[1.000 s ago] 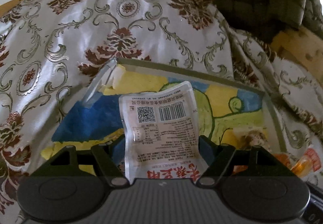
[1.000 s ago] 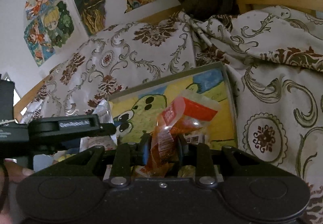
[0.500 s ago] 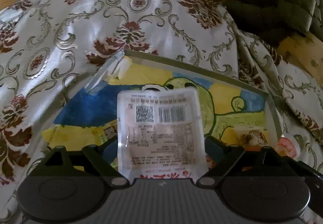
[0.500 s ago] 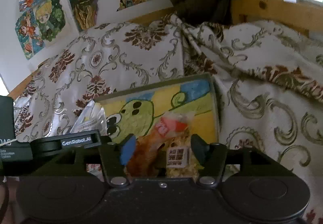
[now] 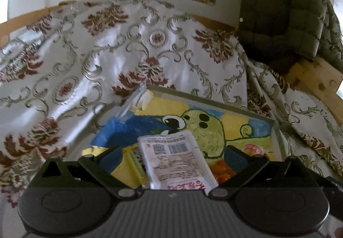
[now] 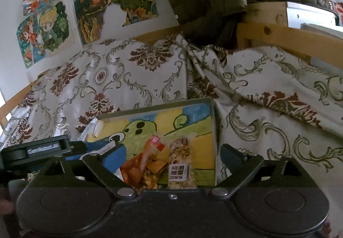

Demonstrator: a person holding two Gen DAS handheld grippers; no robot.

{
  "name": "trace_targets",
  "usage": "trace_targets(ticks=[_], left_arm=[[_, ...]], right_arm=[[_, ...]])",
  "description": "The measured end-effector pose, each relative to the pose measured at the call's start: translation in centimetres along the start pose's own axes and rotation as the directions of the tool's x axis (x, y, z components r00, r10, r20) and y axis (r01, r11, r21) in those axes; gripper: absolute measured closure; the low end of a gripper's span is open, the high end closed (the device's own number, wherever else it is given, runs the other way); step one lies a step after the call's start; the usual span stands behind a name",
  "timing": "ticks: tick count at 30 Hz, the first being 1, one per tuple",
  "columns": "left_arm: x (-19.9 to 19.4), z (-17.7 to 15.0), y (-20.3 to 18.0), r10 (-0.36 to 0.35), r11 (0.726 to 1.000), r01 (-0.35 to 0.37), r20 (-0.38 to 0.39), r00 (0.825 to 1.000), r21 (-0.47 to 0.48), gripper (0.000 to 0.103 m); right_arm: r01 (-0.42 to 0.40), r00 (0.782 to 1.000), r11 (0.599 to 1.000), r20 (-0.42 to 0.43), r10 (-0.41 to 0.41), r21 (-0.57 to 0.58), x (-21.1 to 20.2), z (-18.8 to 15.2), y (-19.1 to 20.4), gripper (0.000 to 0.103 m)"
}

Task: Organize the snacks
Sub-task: 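Open both tools to drop the white packet and orange snack into the tray, then withdraw both tools and hold them above the remaining snacks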

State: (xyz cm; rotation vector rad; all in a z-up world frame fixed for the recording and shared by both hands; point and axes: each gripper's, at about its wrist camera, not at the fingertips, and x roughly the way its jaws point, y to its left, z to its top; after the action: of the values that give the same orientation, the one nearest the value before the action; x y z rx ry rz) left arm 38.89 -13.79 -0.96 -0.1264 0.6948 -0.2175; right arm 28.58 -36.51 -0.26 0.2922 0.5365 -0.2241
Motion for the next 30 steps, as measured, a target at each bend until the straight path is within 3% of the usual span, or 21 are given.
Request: trace_targets(ticks=[7,18,30], left_arm=[[-3.9,-1.2,1.4,0.028,1.000,-0.028,0.050,0.998,-0.004,0.000],[-10.8,-4.8,2.7,0.044,0.999,-0.043,0.146,0.988,-0.011,0.000],[-17.7,-8.5,5.0,0.091,0.996,-0.088,0.207,0.974,-0.025,0.000]], right_arm=[[0.008,1.000,1.000,0.025,-0.008,-0.015,-2.3,-0.4,-0.1,0.001],[0.026,0.998,0.996,0.061,-0.021,-0.081,-6.7,-1.6,0.9,0.001],[0.000,0.996,0.983,0.090,0.017,-0.182,-12.9,-4.5,3.4,0.001]])
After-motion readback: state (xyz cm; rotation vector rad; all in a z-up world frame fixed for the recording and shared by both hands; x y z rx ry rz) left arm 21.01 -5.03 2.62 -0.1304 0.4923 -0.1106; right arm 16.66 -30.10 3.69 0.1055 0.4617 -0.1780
